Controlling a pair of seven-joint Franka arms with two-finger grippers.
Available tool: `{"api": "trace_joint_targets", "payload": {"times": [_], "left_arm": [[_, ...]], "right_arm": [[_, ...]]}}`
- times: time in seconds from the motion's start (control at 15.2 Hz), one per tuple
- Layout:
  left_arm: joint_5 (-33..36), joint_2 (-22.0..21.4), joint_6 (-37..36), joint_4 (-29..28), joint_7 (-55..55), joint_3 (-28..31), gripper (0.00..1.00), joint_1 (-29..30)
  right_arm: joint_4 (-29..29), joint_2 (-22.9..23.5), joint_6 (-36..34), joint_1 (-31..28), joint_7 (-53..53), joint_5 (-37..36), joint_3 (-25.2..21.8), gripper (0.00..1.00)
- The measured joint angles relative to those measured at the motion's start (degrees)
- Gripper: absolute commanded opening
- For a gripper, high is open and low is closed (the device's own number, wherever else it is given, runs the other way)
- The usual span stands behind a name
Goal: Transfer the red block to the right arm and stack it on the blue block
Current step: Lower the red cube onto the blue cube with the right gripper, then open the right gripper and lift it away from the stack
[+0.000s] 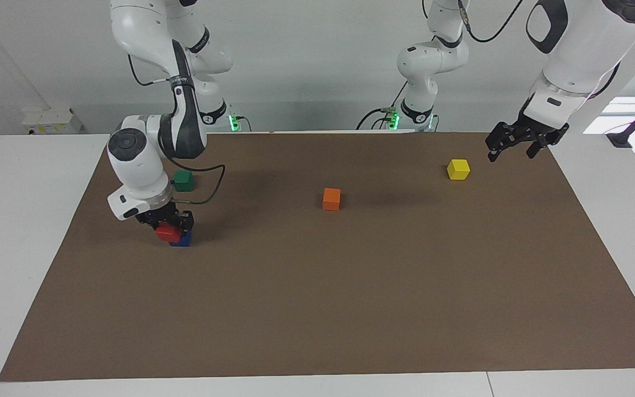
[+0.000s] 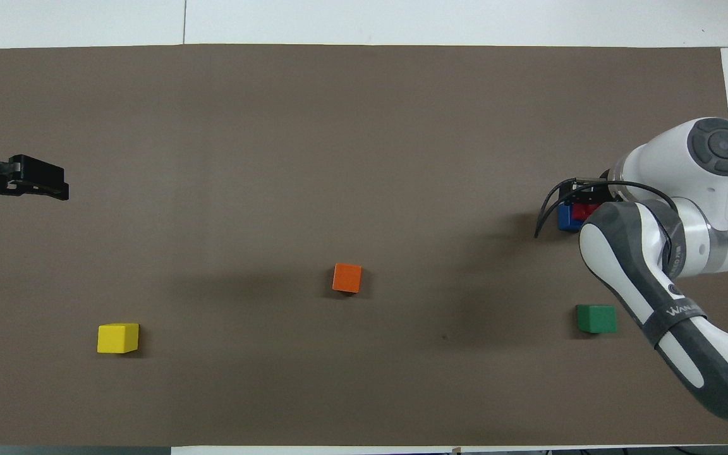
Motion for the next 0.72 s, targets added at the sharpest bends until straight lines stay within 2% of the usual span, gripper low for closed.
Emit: {"api": "trace_joint_targets", "payload": {"times": [0.39, 0.72], "left_arm": [[0.02, 0.0, 0.0, 0.0, 0.0, 0.03, 1.0, 0.08], [0.07, 0.0, 0.0, 0.0, 0.0, -0.18, 1.0, 0.03]], "right_arm": [[10.67, -1.31, -11.83, 0.36, -0.78, 0.0, 0.14, 1.0], [14.61, -6.54, -17.2, 0.49, -9.09, 0.49, 0.17, 1.0]]}}
